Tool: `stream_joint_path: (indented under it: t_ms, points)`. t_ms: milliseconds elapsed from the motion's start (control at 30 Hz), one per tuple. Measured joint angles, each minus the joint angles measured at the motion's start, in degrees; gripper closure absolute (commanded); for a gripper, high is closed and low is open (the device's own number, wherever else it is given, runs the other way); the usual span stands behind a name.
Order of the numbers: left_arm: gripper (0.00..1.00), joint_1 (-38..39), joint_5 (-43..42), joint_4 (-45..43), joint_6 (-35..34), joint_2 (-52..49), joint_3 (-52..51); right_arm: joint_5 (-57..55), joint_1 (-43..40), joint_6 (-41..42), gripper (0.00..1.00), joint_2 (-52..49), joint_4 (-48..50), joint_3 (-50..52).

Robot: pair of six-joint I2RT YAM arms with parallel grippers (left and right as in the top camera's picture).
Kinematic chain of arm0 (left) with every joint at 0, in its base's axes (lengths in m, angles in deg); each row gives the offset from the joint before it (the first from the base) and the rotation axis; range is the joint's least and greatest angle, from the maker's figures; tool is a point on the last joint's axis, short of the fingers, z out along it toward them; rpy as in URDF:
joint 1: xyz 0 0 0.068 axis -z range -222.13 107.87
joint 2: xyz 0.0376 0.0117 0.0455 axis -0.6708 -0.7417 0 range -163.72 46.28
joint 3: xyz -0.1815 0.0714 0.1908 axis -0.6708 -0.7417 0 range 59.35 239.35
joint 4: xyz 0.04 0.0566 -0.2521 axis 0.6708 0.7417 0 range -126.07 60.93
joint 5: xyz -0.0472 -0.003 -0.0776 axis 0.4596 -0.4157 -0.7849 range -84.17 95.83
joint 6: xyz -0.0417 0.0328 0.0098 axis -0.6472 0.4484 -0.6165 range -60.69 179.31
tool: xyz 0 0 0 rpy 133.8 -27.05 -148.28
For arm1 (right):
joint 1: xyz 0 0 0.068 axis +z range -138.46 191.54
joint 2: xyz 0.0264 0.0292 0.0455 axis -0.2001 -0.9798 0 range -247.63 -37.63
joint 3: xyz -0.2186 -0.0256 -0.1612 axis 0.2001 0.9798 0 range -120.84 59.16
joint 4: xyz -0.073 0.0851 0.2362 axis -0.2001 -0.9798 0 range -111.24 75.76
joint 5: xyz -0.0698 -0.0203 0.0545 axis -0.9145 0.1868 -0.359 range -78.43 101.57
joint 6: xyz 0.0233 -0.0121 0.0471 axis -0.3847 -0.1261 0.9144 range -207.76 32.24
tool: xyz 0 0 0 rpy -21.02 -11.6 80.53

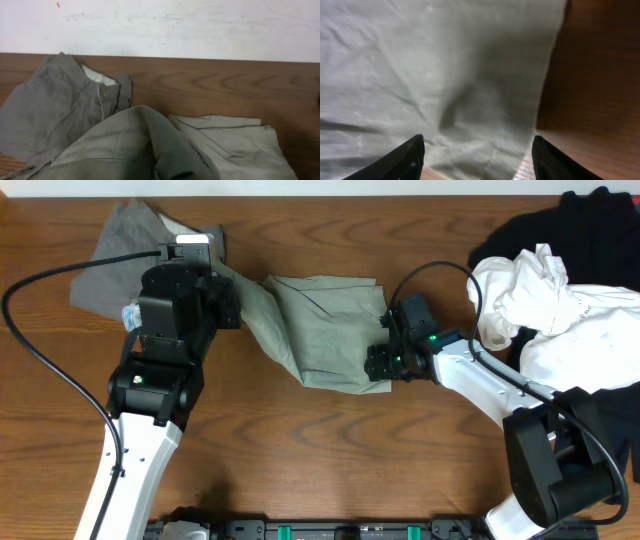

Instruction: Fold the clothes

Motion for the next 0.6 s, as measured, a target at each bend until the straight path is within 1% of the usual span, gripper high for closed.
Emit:
stream_joint_path:
  t_ms: [33,67,267,433,533,567,600]
  points:
    - [0.94,0.0,0.0,0.02,0.0,0.0,0.0,-0.22,0.0,0.26,0.34,0.0,-0.61,0.0]
    - [0.94,0.0,0.0,0.02,0.0,0.0,0.0,-0.39,0.02,0.52,0.37,0.0,-1.18,0.02]
    - [0.94,0.0,0.0,0.02,0.0,0.0,0.0,-0.92,0.96,2.73,0.5,0.0,-1.42,0.39]
    - [0.94,0.0,-0.02,0.02,0.0,0.0,0.0,-1.07,1.18,4.09,0.54,0.0,-1.36,1.81]
    - [0.94,0.0,-0.02,0.02,0.0,0.0,0.0,-1.22,1.18,4.33,0.59,0.0,-1.22,2.8]
    - [0.94,0.0,0.0,0.02,0.0,0.0,0.0,-1.25,1.18,4.46,0.63,0.02,-1.14,2.95]
    - [0.94,0.0,0.0,0.02,0.0,0.0,0.0,-1.31,1.18,4.5,0.69,0.02,-0.96,2.97]
